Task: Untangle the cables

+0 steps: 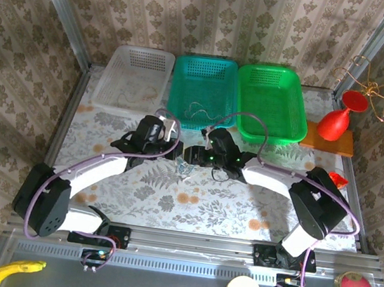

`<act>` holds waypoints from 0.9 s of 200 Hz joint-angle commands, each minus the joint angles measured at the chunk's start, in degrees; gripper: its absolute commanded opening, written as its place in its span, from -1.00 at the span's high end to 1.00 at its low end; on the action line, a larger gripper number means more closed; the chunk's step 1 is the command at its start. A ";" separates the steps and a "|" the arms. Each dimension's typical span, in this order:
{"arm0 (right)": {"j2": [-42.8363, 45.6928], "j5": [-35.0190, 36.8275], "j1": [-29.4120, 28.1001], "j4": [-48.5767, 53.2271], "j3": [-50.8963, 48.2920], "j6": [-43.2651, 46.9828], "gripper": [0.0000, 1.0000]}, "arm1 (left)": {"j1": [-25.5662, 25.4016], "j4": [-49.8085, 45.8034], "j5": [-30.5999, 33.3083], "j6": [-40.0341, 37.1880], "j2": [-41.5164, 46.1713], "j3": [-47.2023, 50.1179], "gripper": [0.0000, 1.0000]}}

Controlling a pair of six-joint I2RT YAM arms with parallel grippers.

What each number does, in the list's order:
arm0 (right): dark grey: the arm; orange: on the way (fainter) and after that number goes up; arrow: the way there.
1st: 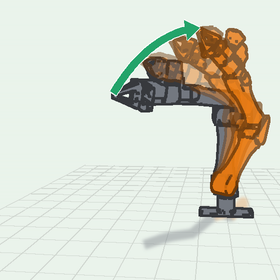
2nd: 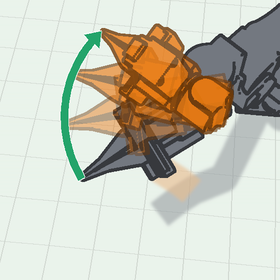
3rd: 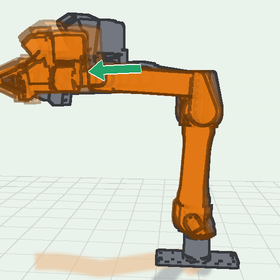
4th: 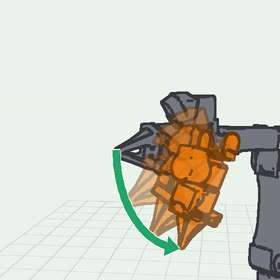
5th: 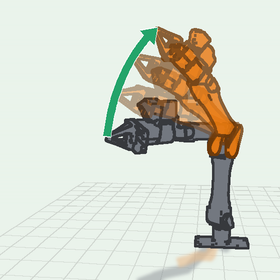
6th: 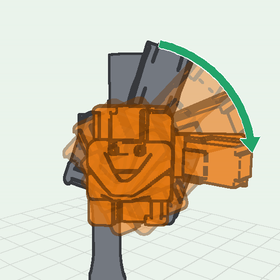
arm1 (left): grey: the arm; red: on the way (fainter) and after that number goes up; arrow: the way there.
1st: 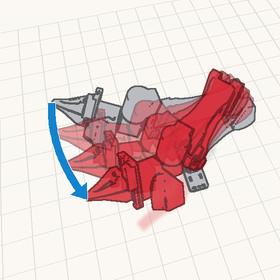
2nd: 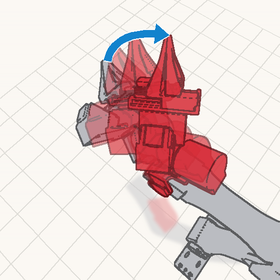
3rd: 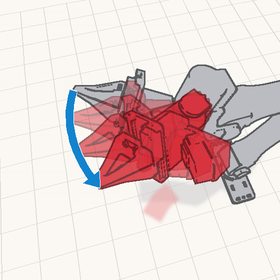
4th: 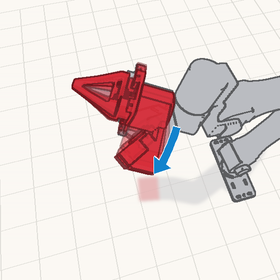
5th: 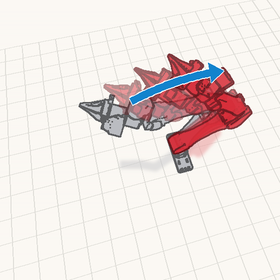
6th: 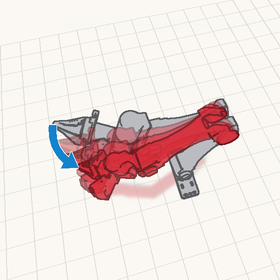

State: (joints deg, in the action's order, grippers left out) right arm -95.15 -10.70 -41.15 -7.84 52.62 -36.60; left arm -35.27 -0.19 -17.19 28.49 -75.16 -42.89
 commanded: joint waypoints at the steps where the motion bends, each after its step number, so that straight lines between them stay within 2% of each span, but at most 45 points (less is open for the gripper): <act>1: -3.63 2.20 -0.25 -2.26 -1.86 -1.18 -0.17 | -1.29 3.42 -4.21 3.51 3.44 -2.55 1.00; 42: -6.14 3.03 -0.07 -4.31 -4.16 -1.98 -0.12 | -1.28 2.88 -4.71 4.51 6.30 -4.11 1.00; 96: -3.91 3.80 0.63 -5.04 -7.39 -2.28 -0.05 | -1.21 2.98 -5.33 4.65 7.83 -5.82 1.00; 151: 4.60 3.74 3.44 -2.84 -11.54 -1.55 -0.07 | -1.03 3.98 -4.43 4.45 6.82 -4.82 1.00; 180: 10.85 2.98 5.76 -1.43 -13.83 -1.82 -0.21 | -1.01 4.68 -4.26 4.73 6.60 -4.57 1.00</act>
State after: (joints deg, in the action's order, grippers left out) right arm -89.36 -8.32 -36.88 -11.07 40.34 -37.93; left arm -36.36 2.26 -21.23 32.21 -68.29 -46.61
